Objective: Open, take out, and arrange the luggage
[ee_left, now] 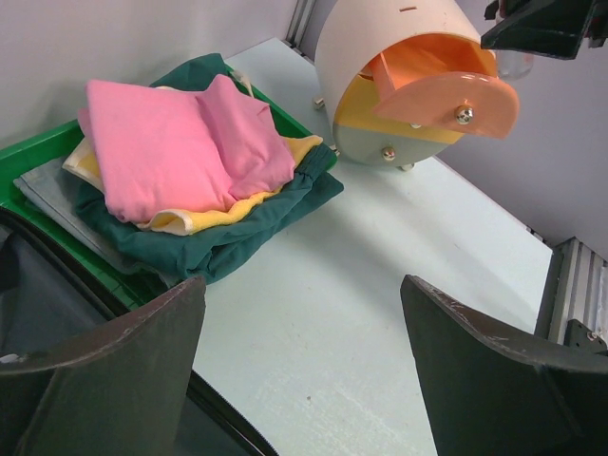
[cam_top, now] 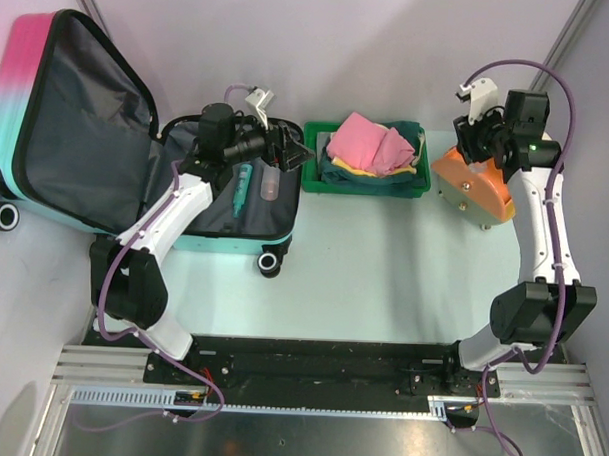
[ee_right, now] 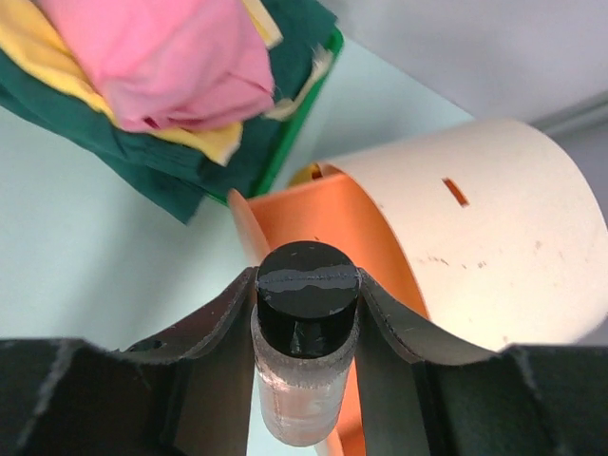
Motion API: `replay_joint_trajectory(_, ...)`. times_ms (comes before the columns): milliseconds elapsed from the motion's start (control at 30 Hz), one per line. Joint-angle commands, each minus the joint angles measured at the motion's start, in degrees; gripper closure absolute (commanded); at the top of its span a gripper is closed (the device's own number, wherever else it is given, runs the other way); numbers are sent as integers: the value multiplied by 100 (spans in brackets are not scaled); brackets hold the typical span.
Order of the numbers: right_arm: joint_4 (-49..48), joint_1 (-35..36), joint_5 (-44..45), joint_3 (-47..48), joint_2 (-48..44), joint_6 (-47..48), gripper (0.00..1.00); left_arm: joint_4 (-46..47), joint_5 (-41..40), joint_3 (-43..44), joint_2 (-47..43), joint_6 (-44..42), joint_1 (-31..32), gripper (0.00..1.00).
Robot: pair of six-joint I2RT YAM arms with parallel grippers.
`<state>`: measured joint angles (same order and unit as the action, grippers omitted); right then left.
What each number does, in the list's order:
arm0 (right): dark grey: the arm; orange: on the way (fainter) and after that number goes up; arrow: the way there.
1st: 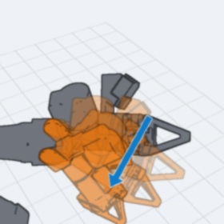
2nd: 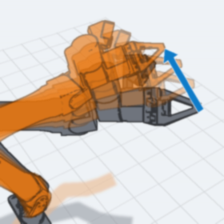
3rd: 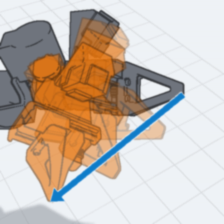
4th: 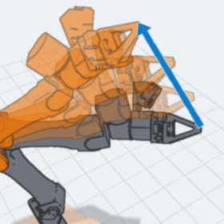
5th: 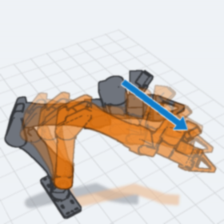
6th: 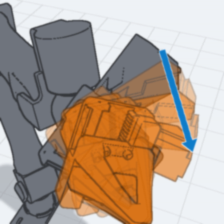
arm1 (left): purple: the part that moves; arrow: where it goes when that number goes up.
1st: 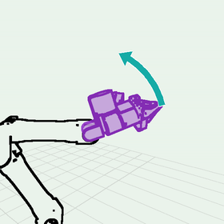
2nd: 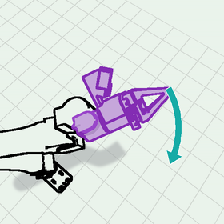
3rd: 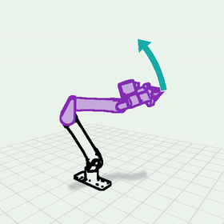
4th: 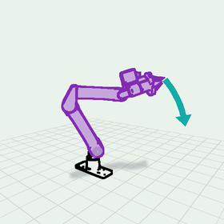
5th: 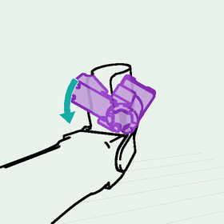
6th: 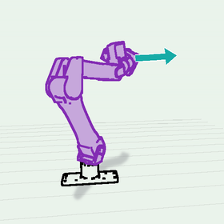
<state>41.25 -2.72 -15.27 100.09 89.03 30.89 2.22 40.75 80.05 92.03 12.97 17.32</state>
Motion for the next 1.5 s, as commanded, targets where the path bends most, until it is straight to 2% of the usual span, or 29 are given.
replay_joint_trajectory(0,85,-141,779,133,78,514,100,59,56,134,-159,-102,-18,12)
replay_joint_trajectory(167,-56,-194,815,-24,123,567,100,59,21,64,-159,-49,-18,12)
replay_joint_trajectory(233,-196,-211,867,-174,132,663,96,59,-6,54,-185,-49,-27,12)
replay_joint_trajectory(367,-241,-255,929,-183,263,638,71,59,-32,19,-220,-75,-18,12)
replay_joint_trajectory(433,-302,-264,920,-200,290,628,68,59,-58,11,-220,-84,-27,12)
replay_joint_trajectory(467,-346,-264,929,-209,307,611,48,59,-76,11,-238,-84,-27,12)
replay_joint_trajectory(500,-337,-264,903,-201,316,593,40,59,-67,11,-247,-84,-27,12)
replay_joint_trajectory(567,-311,-264,876,-113,343,558,29,51,-76,2,-256,-111,-27,12)
replay_joint_trajectory(667,-276,-264,868,27,378,470,23,33,-85,2,-247,-120,-27,12)
replay_joint_trajectory(767,-118,-299,509,151,299,426,23,7,-76,11,-256,-128,-36,12)
replay_joint_trajectory(900,276,-396,-230,10,-8,444,29,-11,-59,11,-247,-146,-36,12)
replay_joint_trajectory(967,679,-413,-564,1,-97,505,38,-20,-67,2,-229,-137,-36,12)
replay_joint_trajectory(1033,988,-413,-871,54,-132,584,42,-20,-59,2,-212,-146,-36,12)
replay_joint_trajectory(1067,1172,-413,-934,54,-141,567,49,-28,-59,2,-212,-137,-36,12)
replay_joint_trajectory(1367,1473,-405,-794,-60,8,400,80,-37,-32,72,-133,-155,-36,12)
replay_joint_trajectory(1467,1229,-405,-338,-60,131,321,80,-37,-32,90,-115,-155,-36,12)
